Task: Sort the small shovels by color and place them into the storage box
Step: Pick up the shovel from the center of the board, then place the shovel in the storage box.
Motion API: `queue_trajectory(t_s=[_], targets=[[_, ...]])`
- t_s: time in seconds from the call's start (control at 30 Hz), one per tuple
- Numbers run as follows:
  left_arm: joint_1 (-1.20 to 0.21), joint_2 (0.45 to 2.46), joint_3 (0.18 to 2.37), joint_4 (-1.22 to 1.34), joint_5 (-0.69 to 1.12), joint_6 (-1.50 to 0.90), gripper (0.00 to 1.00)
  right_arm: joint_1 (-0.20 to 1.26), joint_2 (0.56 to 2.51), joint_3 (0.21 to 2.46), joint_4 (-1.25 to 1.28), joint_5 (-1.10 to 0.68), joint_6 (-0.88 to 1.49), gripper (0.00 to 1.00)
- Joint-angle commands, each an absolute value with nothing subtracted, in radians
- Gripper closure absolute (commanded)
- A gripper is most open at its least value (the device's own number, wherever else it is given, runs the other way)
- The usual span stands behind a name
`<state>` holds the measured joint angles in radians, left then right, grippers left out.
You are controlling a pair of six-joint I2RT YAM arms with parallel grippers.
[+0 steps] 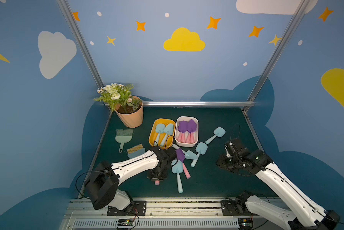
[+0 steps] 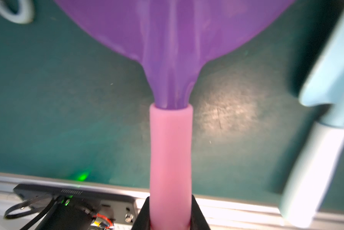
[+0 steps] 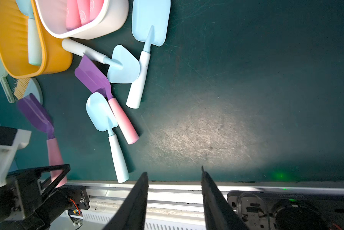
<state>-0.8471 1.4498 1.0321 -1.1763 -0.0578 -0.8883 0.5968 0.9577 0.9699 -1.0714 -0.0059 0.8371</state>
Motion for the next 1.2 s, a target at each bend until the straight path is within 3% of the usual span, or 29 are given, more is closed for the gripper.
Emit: queue_trajectory(t_s=[0.0,0.3,0.47,0.73,0.8,1.17], targets=[[-0.848,1.406,1.160,-1.336,-0.101,-0.863,0.97,0.591,0.966,0.963,-1.058,-0.013,0.833,0.55],[-0.784,1.587,1.641,-1.425,-0.112,-0.651,0.97,0.589,0.963,0.948,-1.047,-0.020,0.818,0.55],[-0.733,1.841,2.014,-1.479,-0.094,-0.545,0.97,0.583,0.955,0.948,-1.047,-0.026,0.806,0.55],[-0.692,2.354,2.790,-1.696,-0.068,-0.475,0.97,0.568,0.942,0.931,-1.047,-0.043,0.785,0.55],[-0.676,2.424,2.850,-1.693,-0.042,-0.479,0.97,0.564,0.940,0.930,-1.048,-0.052,0.782,0.55],[-0.646,2.511,2.721,-1.430,-0.008,-0.499,0.97,0.555,0.956,0.929,-1.053,-0.090,0.761,0.55]])
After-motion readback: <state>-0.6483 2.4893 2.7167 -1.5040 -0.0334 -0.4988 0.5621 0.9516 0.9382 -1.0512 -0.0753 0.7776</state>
